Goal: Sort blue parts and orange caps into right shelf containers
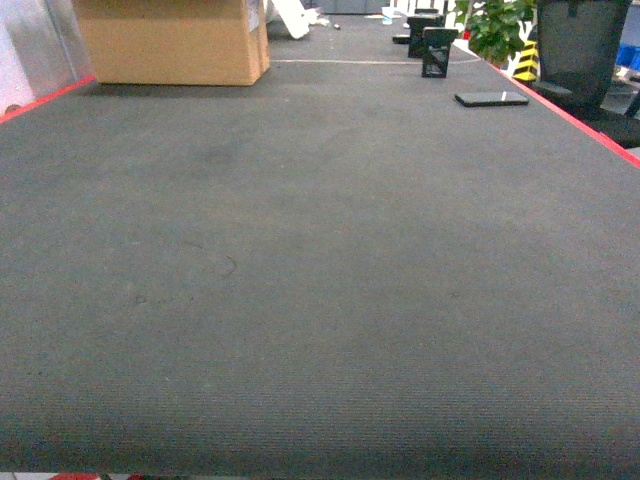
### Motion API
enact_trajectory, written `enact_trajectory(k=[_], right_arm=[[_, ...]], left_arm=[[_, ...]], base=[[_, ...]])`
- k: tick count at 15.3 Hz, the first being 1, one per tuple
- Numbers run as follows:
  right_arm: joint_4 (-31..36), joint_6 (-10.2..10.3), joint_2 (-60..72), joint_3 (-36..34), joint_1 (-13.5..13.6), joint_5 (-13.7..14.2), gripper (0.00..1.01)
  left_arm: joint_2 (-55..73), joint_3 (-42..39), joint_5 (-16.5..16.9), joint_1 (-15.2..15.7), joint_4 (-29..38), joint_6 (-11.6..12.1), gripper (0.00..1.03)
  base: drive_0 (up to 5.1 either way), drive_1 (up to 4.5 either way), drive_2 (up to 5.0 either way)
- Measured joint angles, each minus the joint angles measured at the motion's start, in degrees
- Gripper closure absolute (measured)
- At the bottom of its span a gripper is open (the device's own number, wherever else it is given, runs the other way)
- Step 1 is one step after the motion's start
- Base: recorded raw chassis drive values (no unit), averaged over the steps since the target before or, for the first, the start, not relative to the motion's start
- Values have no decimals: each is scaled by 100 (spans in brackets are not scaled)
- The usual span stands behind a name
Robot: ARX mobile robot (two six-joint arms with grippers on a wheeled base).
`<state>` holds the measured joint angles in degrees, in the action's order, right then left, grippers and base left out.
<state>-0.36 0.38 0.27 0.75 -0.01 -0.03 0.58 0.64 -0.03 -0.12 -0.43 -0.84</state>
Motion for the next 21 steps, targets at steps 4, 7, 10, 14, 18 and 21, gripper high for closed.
enact_trajectory(k=[4, 7, 10, 14, 18, 21], right_arm=[[0, 0, 0, 0, 0, 0, 57], [0, 0, 0, 0, 0, 2, 57], [0, 0, 0, 0, 0, 2, 57], [0, 0, 0, 0, 0, 0, 57], [0, 0, 0, 0, 0, -2, 57], [0, 0, 0, 0, 0, 0, 57]], left_arm=[[0, 0, 0, 0, 0, 0, 61], [0, 0, 0, 0, 0, 0, 61], [0, 0, 0, 0, 0, 0, 61], [0, 0, 0, 0, 0, 0, 61], [0, 0, -11, 9, 0, 0, 61], [0, 0, 0, 9, 0, 0, 61]], base=[[0, 0, 0], [0, 0, 0], [0, 0, 0], [-33, -33, -33], [-130, -130, -130], [-178, -178, -178]])
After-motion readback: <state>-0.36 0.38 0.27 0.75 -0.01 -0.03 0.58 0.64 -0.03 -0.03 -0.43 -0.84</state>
